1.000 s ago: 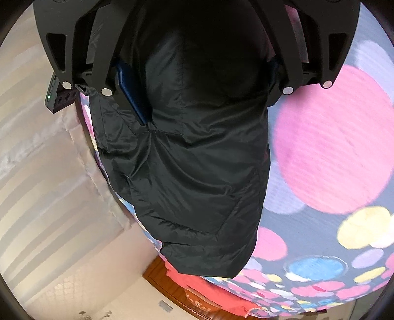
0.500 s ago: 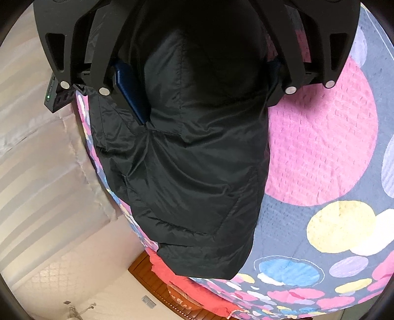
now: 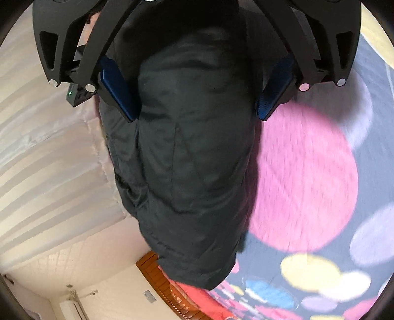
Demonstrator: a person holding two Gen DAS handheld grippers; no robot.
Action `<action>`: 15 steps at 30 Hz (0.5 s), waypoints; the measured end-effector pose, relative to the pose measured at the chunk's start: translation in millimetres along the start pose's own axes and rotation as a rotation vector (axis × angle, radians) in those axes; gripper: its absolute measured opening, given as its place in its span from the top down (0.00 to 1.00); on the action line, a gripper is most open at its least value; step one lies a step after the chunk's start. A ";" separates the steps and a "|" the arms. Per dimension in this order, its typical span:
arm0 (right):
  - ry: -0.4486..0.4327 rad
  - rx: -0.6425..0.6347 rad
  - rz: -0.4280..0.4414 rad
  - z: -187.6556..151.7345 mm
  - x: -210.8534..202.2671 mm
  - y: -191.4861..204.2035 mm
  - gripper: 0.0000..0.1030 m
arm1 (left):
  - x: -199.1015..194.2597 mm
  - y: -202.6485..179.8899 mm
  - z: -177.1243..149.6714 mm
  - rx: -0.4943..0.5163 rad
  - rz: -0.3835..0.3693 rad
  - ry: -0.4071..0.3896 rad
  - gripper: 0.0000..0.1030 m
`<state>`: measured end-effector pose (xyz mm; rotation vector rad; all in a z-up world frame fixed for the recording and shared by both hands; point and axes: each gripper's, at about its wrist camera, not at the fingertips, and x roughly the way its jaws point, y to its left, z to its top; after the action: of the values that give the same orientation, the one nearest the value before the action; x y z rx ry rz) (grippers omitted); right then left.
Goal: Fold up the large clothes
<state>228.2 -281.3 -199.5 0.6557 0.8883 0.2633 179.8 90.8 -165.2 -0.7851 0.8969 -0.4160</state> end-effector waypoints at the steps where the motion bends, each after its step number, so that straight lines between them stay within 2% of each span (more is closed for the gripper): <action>1: 0.015 0.006 0.015 -1.4 1.3 1.8 0.32 | 0.5 1.9 -2.0 -0.012 -0.024 0.017 0.07; 2: 0.036 0.016 0.039 -1.4 4.0 3.4 0.45 | 0.2 0.4 -2.6 -0.014 -0.028 0.023 0.12; 3: 0.035 0.022 0.035 -3.3 1.3 6.3 0.52 | -2.1 -4.2 -3.2 0.007 -0.008 0.020 0.15; 5: 0.033 0.009 0.040 -6.2 -6.8 11.8 0.61 | -8.8 -12.1 -5.1 0.030 0.007 0.023 0.22; 8: 0.038 0.001 0.055 -11.8 -16.1 17.4 0.63 | -14.5 -14.0 -3.0 0.033 0.021 0.026 0.23; 13: 0.041 0.049 0.084 -15.9 -9.0 3.1 0.63 | -10.9 -8.2 -3.0 0.060 0.039 0.015 0.22; 15: 0.041 0.051 0.084 -13.6 -6.4 3.5 0.60 | -10.1 -8.8 -0.1 0.063 0.048 0.007 0.20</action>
<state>213.7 -275.8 -199.5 0.7384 0.9106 0.3311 173.9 91.3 -153.1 -0.7031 0.9033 -0.4031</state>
